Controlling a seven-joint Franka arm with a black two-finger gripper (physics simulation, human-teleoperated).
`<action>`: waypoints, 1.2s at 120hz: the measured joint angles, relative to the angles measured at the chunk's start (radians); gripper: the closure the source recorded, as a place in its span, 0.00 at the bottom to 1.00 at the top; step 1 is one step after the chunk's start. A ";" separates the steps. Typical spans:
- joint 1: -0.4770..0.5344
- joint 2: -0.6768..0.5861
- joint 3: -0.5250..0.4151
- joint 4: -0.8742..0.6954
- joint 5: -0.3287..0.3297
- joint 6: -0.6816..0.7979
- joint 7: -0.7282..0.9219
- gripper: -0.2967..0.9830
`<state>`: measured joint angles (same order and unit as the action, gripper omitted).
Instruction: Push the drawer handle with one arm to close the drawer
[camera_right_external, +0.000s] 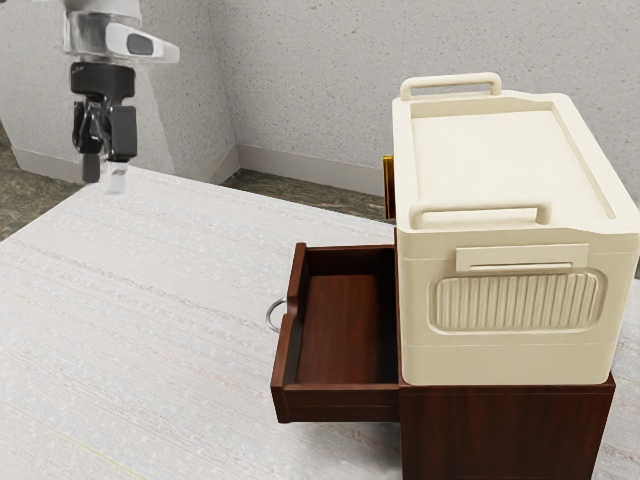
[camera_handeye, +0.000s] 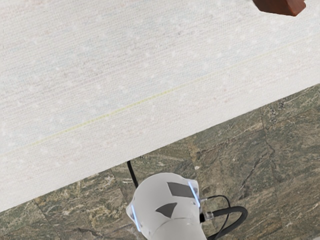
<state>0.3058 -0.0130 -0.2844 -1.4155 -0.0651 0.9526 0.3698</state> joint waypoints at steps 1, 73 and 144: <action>0.001 0.000 0.000 -0.001 0.000 0.010 0.007 0.23; 0.064 -0.359 -0.140 -0.496 -0.019 0.335 0.368 0.34; 0.091 -0.152 -0.216 -0.814 -0.095 1.175 0.735 0.82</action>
<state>0.3969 -0.1654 -0.5000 -2.2291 -0.1597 2.1278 1.1045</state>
